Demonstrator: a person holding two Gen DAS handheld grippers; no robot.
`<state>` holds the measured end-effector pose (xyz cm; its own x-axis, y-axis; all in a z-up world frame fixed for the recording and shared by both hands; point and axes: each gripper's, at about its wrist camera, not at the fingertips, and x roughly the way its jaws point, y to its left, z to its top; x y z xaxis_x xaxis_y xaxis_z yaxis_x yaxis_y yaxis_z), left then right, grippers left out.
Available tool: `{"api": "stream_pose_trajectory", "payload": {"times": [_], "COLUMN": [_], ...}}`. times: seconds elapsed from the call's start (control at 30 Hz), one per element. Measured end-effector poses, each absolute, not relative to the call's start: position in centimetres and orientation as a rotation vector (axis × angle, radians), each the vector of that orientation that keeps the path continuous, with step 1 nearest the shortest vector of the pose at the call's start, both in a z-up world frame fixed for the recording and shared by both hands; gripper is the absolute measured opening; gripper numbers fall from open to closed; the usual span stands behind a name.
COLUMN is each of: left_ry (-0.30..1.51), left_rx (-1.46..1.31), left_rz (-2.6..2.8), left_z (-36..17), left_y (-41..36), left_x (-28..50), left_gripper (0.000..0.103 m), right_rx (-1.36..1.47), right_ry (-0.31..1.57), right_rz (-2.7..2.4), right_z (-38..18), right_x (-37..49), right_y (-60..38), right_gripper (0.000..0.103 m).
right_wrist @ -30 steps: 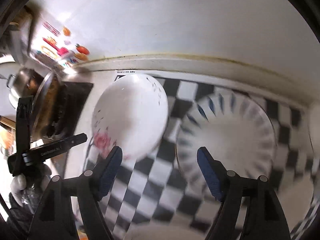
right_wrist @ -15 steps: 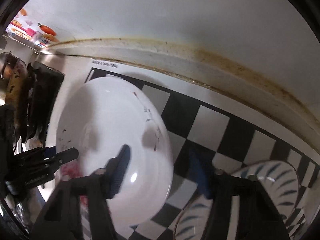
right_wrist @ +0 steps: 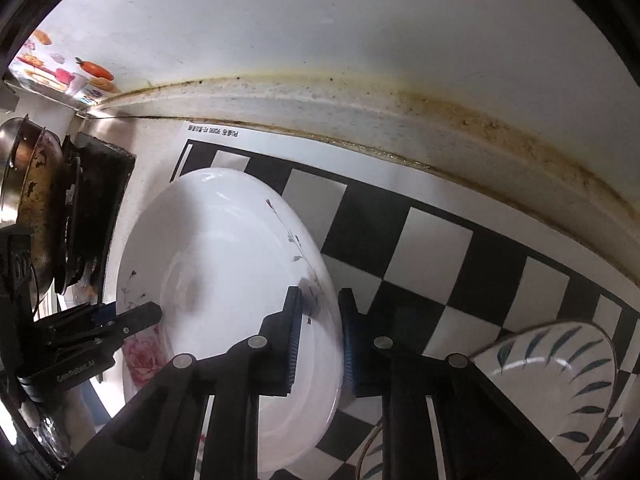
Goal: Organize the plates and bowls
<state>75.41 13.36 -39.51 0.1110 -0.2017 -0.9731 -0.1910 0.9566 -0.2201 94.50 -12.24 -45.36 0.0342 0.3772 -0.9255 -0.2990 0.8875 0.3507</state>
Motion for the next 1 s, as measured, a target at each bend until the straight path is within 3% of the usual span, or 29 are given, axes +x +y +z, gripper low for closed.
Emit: {"api": "stream_pose_trajectory", "payload": {"times": [0.43, 1.0], "left_ry": [1.410, 1.366], "left_rx": [-0.282, -0.202], "left_rz": [-0.025, -0.141], "left_z": [-33.9, -27.8], "left_y": [12.0, 6.0], "left_x": [72.4, 64.2], "left_gripper": [0.032, 0.032], "right_rx": [0.083, 0.173], "right_ry": [1.404, 1.343], "right_rz": [0.546, 0.505], "right_z": [-40.3, -34.8], "right_x": [90.4, 79.0], "right_y": [-15.1, -24.1], "right_gripper": [0.020, 0.020]}}
